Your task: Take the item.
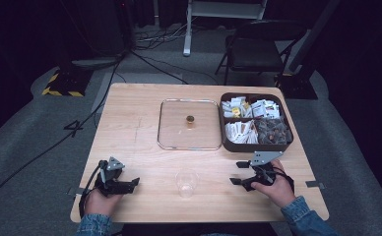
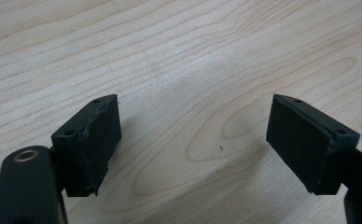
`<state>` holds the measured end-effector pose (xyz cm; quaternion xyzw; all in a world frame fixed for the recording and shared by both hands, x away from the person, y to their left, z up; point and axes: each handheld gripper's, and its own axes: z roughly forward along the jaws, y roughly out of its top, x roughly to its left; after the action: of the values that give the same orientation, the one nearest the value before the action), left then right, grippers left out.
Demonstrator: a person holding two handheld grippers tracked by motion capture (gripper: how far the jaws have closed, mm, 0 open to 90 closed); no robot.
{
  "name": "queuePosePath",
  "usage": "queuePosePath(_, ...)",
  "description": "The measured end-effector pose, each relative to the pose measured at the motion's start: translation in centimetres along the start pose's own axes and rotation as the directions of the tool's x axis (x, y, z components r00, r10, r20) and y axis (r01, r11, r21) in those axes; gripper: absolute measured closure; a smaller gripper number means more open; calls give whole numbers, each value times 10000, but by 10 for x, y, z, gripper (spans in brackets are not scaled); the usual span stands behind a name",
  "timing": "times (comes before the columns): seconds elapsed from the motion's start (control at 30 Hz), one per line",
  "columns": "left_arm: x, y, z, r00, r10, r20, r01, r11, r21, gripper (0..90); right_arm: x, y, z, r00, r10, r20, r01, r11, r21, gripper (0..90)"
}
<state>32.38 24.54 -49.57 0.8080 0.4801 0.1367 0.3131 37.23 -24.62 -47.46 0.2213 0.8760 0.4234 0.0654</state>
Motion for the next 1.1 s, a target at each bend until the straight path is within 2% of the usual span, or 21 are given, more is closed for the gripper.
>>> queuePosePath(0.1, -1, 0, 3, 9991, 214, -377, -216, 9997, -58, 173, -2, 4, -7, 9998, 101, 158, -99, 9998, -168, 307)
queuePosePath(0.17, -2, -1, 5, 9987, 235, -457, -244, 9995, -185, 150, -3, 7, -13, 9996, 100, 264, -94, 9997, -242, 308)
queuePosePath(0.37, 3, -4, 8, 9982, 568, -213, -581, 9963, -639, 117, -13, 15, -29, 9966, 188, 807, -145, 9984, -544, 305)
queuePosePath(0.5, 4, -3, 9, 9977, 658, -175, -668, 9959, -611, 111, -18, 19, -38, 9937, 251, 1093, -183, 9978, -633, 302)
queuePosePath(0.57, 4, -3, 9, 9977, 658, -173, -668, 9959, -613, 112, -25, 24, -47, 9904, 360, 1335, -251, 9963, -819, 302)
queuePosePath(0.77, 5, -3, 9, 9976, 680, -155, -689, 9958, -604, 111, -42, 33, -60, 9816, 411, 1865, -239, 9953, -936, 302)
queuePosePath(0.97, 5, -3, 9, 9976, 677, -158, -686, 9958, -613, 111, -64, 36, -71, 9644, 804, 2521, -522, 9918, -1165, 292)
queuePosePath(1.0, 5, -3, 9, 9976, 677, -158, -686, 9958, -613, 111, -64, 36, -71, 9644, 804, 2521, -522, 9918, -1165, 292)
queuePosePath(1.03, 5, -3, 9, 9976, 679, -156, -687, 9958, -606, 111, -73, 35, -75, 9548, 1008, 2798, -677, 9898, -1255, 286)
queuePosePath(1.1, 5, -3, 9, 9976, 680, -159, -689, 9958, -611, 111, -81, 34, -78, 9445, 1286, 3022, -891, 9860, -1411, 285)
